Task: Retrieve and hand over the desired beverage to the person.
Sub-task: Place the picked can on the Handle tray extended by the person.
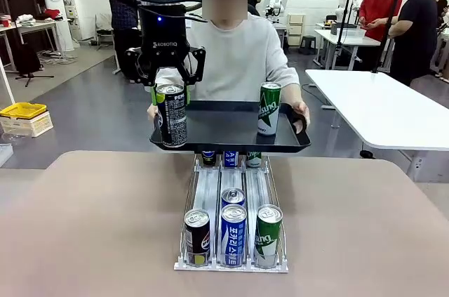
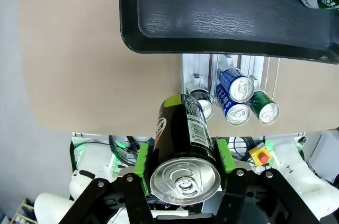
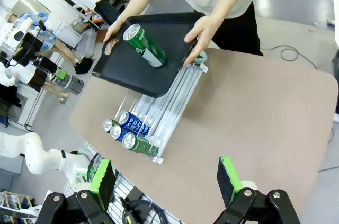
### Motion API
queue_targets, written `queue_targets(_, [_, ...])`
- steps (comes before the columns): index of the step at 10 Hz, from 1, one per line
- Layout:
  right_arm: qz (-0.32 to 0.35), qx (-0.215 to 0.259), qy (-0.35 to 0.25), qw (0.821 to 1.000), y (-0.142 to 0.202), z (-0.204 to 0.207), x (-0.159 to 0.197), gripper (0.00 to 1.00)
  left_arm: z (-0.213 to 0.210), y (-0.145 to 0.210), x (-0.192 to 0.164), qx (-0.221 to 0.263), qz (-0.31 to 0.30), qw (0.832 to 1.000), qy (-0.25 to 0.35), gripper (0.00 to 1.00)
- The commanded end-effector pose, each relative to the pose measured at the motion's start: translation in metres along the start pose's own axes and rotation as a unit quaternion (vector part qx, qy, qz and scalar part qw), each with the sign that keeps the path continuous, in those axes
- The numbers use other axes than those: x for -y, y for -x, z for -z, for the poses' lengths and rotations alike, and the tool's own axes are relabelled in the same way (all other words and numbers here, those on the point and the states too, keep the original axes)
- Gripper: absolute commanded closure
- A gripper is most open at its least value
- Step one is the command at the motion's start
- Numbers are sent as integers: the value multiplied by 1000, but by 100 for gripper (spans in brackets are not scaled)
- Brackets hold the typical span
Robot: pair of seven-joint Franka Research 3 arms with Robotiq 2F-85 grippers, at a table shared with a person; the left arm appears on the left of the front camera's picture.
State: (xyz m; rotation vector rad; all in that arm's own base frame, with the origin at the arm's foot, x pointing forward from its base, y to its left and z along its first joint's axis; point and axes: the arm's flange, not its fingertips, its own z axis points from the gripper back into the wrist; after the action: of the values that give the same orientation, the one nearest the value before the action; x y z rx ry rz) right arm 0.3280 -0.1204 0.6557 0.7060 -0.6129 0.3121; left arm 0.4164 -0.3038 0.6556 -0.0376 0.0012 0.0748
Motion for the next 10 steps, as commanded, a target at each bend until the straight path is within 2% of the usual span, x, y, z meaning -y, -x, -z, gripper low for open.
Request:
queue_targets(1, [2,-2,-3,1000,-1,1,0,0,-1,5,-4,6,-2,1000,2,85])
queue_targets(10, [2,-2,-3,1000,-1,1,0,0,-1,5,-4,6,-2,1000,2,85])
